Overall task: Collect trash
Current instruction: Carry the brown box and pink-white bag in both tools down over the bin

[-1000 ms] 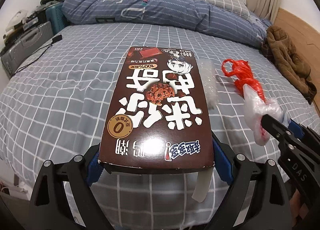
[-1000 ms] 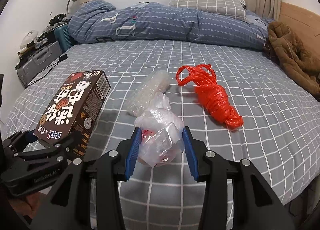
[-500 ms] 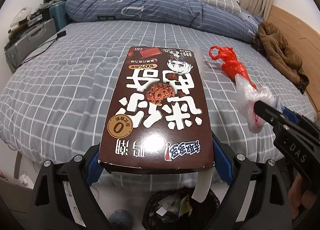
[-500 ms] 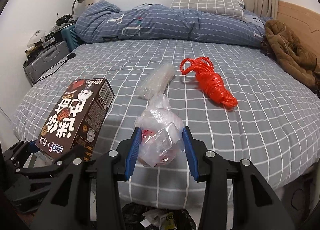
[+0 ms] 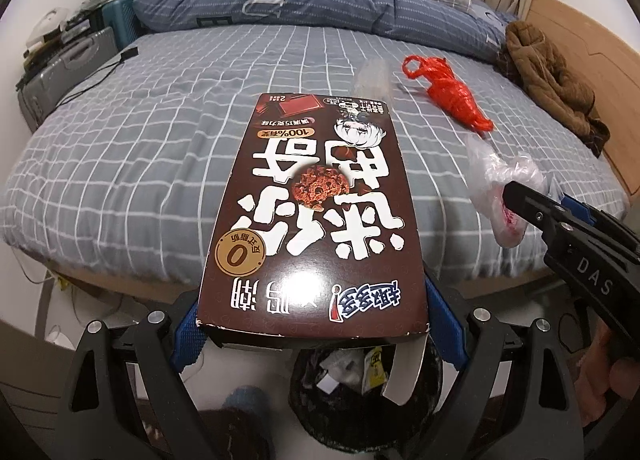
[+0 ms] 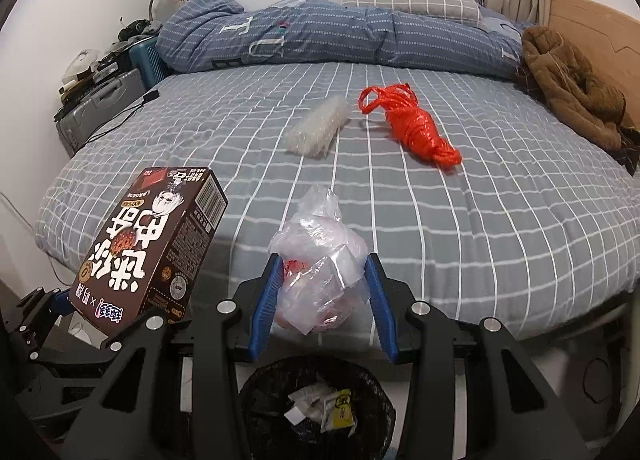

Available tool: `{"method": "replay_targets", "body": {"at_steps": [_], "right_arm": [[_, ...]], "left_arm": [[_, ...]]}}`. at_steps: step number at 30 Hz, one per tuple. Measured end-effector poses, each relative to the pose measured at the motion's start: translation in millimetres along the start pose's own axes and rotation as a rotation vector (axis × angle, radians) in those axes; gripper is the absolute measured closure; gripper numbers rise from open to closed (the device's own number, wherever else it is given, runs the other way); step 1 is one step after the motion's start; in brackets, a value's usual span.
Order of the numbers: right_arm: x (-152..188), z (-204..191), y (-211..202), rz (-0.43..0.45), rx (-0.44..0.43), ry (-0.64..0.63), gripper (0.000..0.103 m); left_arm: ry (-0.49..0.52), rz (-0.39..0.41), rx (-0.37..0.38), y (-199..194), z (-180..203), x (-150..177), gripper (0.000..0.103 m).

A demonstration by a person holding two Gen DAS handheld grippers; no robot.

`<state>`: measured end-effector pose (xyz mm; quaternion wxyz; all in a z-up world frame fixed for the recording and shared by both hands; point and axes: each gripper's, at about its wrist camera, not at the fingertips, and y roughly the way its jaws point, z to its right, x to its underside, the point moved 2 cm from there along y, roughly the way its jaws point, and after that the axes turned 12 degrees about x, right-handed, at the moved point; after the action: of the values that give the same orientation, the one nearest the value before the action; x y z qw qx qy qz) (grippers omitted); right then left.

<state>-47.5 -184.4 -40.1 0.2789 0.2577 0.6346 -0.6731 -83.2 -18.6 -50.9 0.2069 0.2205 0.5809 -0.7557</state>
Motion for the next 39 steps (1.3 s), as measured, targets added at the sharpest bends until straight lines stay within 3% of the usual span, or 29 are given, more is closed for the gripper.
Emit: {"method": "replay_targets", "body": {"at_steps": [20, 39], "right_arm": [[94, 5, -36, -0.116, 0.015, 0.002, 0.062], [145, -15, 15, -0.282, 0.022, -0.062, 0.062]], "left_arm": [[-0.03, -0.097, -0.039, -31, -12, 85, 0.015], [-0.058, -0.288, -0.057, 25, -47, 146, 0.015]]}}
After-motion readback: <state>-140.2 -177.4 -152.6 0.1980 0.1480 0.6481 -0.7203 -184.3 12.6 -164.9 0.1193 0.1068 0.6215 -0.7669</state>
